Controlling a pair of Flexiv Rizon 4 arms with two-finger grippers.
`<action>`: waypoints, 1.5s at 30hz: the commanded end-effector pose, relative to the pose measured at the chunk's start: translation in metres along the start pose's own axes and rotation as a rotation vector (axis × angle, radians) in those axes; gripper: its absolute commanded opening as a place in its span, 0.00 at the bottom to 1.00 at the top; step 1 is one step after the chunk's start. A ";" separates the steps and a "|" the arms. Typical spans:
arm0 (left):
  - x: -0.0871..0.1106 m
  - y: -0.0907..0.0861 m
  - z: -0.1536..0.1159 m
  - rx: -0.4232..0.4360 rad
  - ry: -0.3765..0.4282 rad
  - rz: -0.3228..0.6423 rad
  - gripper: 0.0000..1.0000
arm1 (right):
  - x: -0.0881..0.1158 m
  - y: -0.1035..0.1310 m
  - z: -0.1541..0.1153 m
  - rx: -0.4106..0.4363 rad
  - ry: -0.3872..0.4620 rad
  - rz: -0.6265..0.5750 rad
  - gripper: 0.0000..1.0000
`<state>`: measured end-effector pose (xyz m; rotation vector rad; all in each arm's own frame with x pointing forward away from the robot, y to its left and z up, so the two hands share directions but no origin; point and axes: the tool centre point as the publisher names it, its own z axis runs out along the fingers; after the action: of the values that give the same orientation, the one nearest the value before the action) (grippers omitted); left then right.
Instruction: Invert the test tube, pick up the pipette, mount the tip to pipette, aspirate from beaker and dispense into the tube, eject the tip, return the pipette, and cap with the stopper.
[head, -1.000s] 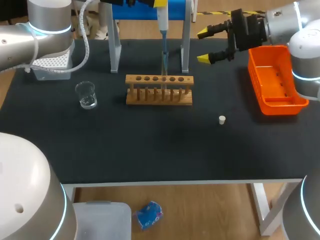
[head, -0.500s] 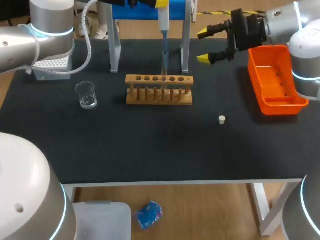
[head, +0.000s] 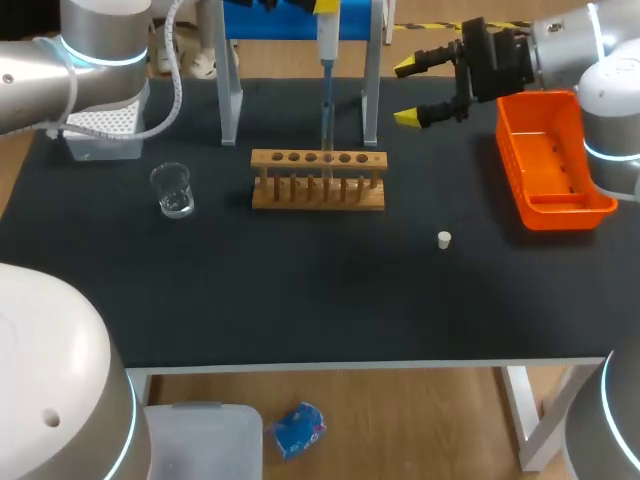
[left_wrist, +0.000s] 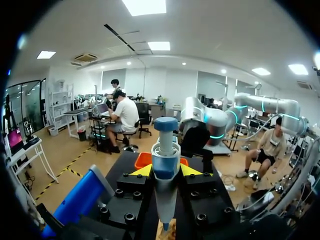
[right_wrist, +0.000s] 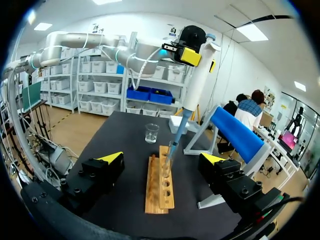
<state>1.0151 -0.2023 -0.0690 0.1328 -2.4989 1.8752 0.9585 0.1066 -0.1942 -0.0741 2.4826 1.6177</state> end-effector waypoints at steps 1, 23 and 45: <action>0.004 0.001 0.000 0.005 -0.015 0.002 0.00 | 0.000 0.000 0.000 0.000 0.000 -0.001 1.00; 0.005 0.004 -0.001 0.040 -0.070 0.027 0.00 | 0.000 0.000 0.000 0.000 0.000 -0.001 1.00; 0.006 0.004 -0.002 -0.002 -0.093 0.026 0.00 | 0.000 0.000 0.000 0.000 0.000 -0.001 1.00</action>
<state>1.0091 -0.1991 -0.0736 0.1883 -2.5698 1.9252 0.9585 0.1065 -0.1942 -0.0739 2.4825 1.6176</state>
